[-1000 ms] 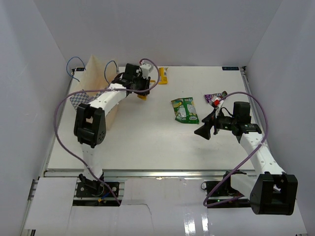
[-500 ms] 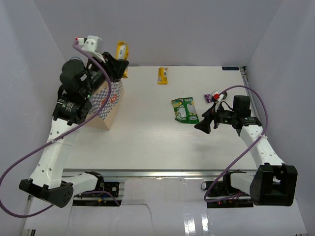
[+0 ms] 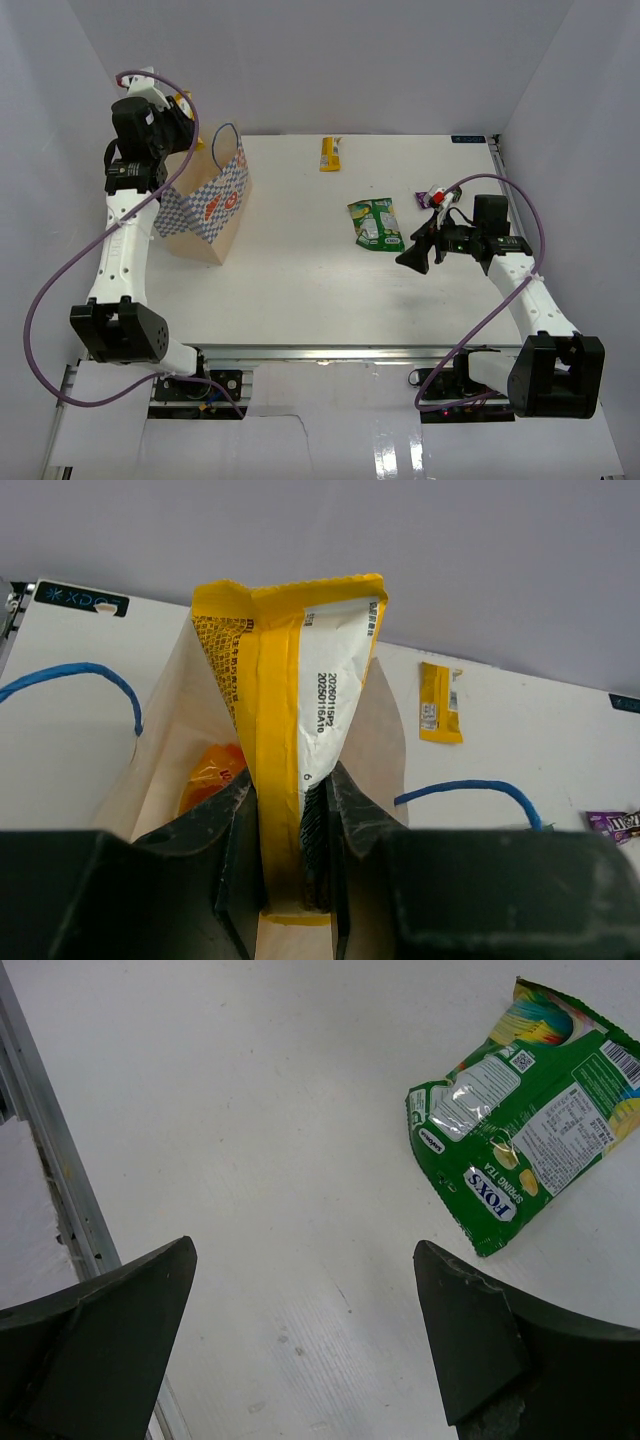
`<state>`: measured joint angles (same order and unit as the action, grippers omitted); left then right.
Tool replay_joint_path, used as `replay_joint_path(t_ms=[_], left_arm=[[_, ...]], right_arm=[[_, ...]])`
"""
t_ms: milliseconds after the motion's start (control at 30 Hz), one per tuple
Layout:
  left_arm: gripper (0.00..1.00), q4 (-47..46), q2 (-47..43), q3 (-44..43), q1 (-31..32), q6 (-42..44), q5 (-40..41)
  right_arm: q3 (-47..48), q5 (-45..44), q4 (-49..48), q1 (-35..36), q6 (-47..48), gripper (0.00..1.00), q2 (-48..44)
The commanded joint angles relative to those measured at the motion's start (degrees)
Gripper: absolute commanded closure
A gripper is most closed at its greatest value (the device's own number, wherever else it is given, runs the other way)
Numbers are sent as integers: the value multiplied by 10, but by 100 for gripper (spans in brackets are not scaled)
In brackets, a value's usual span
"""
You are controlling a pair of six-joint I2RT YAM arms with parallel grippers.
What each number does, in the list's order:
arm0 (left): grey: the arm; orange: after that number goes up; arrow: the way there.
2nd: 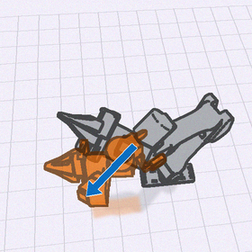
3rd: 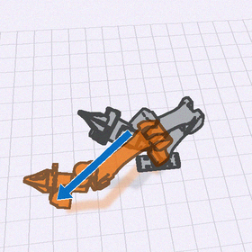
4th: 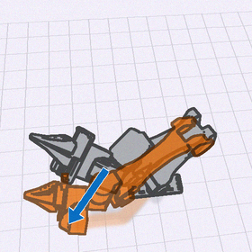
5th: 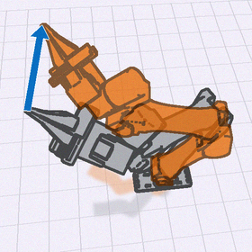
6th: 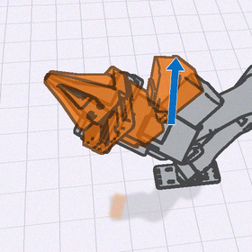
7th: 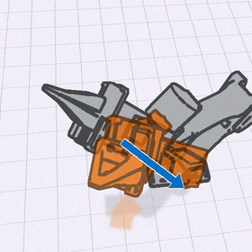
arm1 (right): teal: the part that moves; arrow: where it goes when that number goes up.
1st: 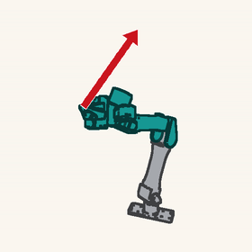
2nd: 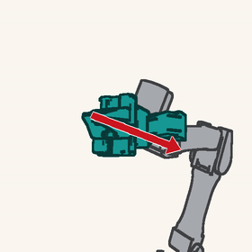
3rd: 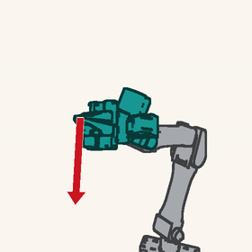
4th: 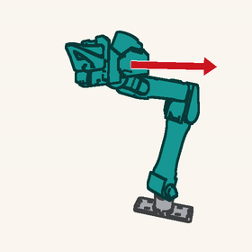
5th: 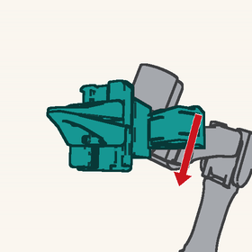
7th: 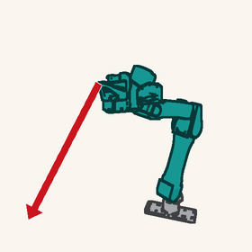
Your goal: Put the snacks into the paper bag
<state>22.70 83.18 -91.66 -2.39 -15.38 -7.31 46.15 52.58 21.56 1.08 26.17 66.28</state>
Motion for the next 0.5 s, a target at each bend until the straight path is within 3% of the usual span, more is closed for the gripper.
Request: replay_joint_path(t_ms=[0,67,200,333,467], left_arm=[[76,-3,-14,-4,2,19,31],[71,-5,-13,11,2,29,15],[37,-8,-27,39,2,26,-7],[18,-4,-49,46,2,22,3],[12,2,-73,26,2,17,-8]], right_arm=[[27,1,16,-4,11,5,-2],[27,-3,19,-4,13,5,1],[38,-29,22,-3,2,7,27],[71,-131,19,22,-68,17,74],[116,-246,-3,67,-172,15,125]])
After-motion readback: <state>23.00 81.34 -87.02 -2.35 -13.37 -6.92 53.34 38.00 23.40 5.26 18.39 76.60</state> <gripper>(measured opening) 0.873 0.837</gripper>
